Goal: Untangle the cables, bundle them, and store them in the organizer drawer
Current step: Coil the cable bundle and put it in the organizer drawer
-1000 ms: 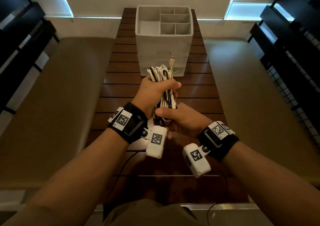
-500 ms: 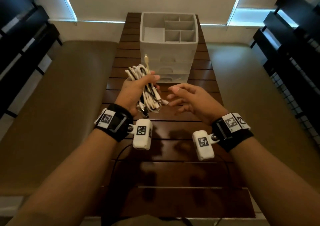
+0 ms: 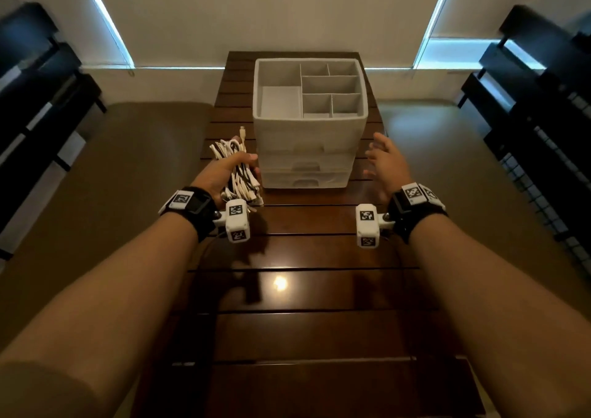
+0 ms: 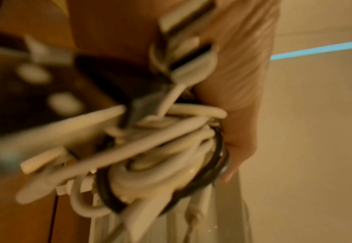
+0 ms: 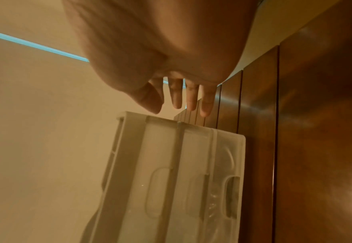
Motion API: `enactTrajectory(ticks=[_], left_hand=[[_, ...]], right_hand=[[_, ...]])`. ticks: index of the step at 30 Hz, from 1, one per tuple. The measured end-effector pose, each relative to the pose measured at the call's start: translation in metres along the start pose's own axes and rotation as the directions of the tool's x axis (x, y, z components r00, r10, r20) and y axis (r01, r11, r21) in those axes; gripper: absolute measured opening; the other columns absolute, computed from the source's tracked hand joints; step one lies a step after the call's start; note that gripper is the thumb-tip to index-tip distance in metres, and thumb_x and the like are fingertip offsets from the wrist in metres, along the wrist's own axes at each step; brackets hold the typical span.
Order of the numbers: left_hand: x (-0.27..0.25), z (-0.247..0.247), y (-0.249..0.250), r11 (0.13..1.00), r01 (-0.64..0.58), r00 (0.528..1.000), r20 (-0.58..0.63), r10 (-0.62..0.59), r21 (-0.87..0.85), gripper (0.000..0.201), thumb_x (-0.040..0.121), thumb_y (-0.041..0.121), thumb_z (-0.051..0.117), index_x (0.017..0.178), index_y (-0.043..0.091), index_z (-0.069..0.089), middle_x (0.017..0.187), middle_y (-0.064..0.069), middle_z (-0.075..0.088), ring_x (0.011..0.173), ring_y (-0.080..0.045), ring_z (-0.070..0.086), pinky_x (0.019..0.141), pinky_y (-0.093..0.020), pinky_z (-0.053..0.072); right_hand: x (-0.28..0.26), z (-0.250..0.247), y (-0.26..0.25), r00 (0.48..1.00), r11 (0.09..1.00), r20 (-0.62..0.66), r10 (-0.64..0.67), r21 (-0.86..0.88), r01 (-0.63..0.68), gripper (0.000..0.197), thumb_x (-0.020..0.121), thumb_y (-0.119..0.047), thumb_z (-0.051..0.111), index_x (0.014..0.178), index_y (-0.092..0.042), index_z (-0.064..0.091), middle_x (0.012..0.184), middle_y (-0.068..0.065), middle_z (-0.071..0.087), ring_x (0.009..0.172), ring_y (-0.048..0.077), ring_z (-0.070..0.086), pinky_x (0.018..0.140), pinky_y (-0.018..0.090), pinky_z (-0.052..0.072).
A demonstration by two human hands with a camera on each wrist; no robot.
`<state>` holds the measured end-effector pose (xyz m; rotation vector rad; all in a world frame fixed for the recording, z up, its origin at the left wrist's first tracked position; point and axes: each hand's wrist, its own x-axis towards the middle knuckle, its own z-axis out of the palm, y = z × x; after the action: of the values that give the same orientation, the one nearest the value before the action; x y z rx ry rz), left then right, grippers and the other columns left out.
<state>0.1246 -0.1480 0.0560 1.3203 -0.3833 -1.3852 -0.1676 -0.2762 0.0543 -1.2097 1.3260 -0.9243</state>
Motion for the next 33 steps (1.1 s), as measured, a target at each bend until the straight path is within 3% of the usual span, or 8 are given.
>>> enactTrajectory(ticks=[5,9,12,14,19,25,30,33], left_hand=[[0.024,0.003,0.002,0.997,-0.042,0.997,0.069,0.037,0.068,0.027,0.096,0.008,0.066,0.120,0.019,0.061,0.076,-0.010,0.067,0.062,-0.022,0.070,0.060,-0.038,0.062],[0.033,0.004,-0.004,0.999,-0.014,0.995,0.097,0.010,0.045,0.047,0.096,0.008,0.066,0.140,0.021,0.054,0.077,-0.009,0.065,0.063,-0.020,0.071,0.060,-0.036,0.061],[0.033,0.007,-0.009,0.997,-0.061,0.989,0.138,0.054,0.045,0.061,0.096,0.002,0.063,0.146,0.036,0.054,0.075,-0.008,0.061,0.066,-0.021,0.069,0.061,-0.037,0.061],[0.028,0.010,-0.013,0.997,-0.071,0.988,0.136,0.067,0.029,0.066,0.096,0.000,0.062,0.154,0.028,0.047,0.075,-0.007,0.060,0.066,-0.021,0.068,0.062,-0.037,0.061],[0.001,0.007,-0.030,0.994,-0.113,0.987,0.114,0.113,-0.006,0.068,0.098,-0.001,0.060,0.154,0.034,0.046,0.075,-0.007,0.061,0.066,-0.020,0.068,0.065,-0.036,0.061],[-0.042,-0.003,-0.069,0.996,-0.049,0.999,0.017,0.051,-0.074,0.077,0.093,0.006,0.069,0.161,0.004,0.032,0.081,-0.010,0.062,0.068,-0.021,0.070,0.068,-0.037,0.062],[-0.082,-0.005,-0.100,0.984,-0.106,0.992,0.049,0.115,-0.146,0.061,0.094,0.001,0.067,0.146,0.029,0.057,0.079,-0.007,0.062,0.069,-0.021,0.068,0.069,-0.039,0.061],[-0.100,-0.005,-0.113,0.977,-0.086,0.996,0.011,0.090,-0.195,0.058,0.092,0.001,0.069,0.146,0.014,0.054,0.081,-0.008,0.062,0.068,-0.021,0.068,0.068,-0.038,0.061]], right_hand=[[0.016,0.011,-0.003,0.994,1.000,0.106,0.021,-0.019,-0.019,0.069,0.102,-0.001,0.047,0.163,-0.029,0.031,0.157,0.001,0.045,0.123,0.013,0.056,0.096,0.032,0.050],[0.020,0.018,-0.002,0.986,0.998,0.166,0.035,0.047,-0.043,0.072,0.100,0.006,0.041,0.160,-0.033,0.037,0.143,-0.005,0.056,0.112,0.008,0.061,0.077,0.023,0.057],[0.018,0.021,-0.001,0.989,0.998,0.146,0.026,0.046,-0.033,0.072,0.099,0.007,0.040,0.159,-0.032,0.040,0.134,-0.007,0.059,0.114,0.013,0.062,0.082,0.029,0.059],[0.011,0.020,0.000,0.991,0.999,0.136,0.018,0.037,-0.023,0.069,0.098,0.005,0.041,0.157,-0.032,0.044,0.136,-0.007,0.061,0.117,0.017,0.064,0.089,0.036,0.062],[-0.027,0.014,0.005,0.994,0.999,0.107,0.000,0.053,-0.005,0.045,0.108,-0.018,0.043,0.150,-0.033,0.052,0.124,-0.013,0.066,0.115,0.013,0.064,0.082,0.030,0.058],[-0.080,0.003,0.019,0.994,0.997,0.102,-0.039,0.076,0.031,0.029,0.110,-0.035,0.043,0.134,-0.035,0.058,0.128,-0.009,0.066,0.117,0.013,0.063,0.087,0.040,0.060],[-0.121,-0.010,0.036,0.997,0.997,0.065,-0.050,0.068,0.045,0.025,0.109,-0.037,0.043,0.131,-0.038,0.055,0.127,-0.010,0.064,0.117,0.014,0.063,0.091,0.044,0.061],[-0.142,-0.019,0.048,0.997,0.996,0.058,-0.055,0.073,0.051,0.032,0.110,-0.037,0.044,0.140,-0.033,0.053,0.128,-0.012,0.063,0.117,0.010,0.061,0.090,0.040,0.060]])
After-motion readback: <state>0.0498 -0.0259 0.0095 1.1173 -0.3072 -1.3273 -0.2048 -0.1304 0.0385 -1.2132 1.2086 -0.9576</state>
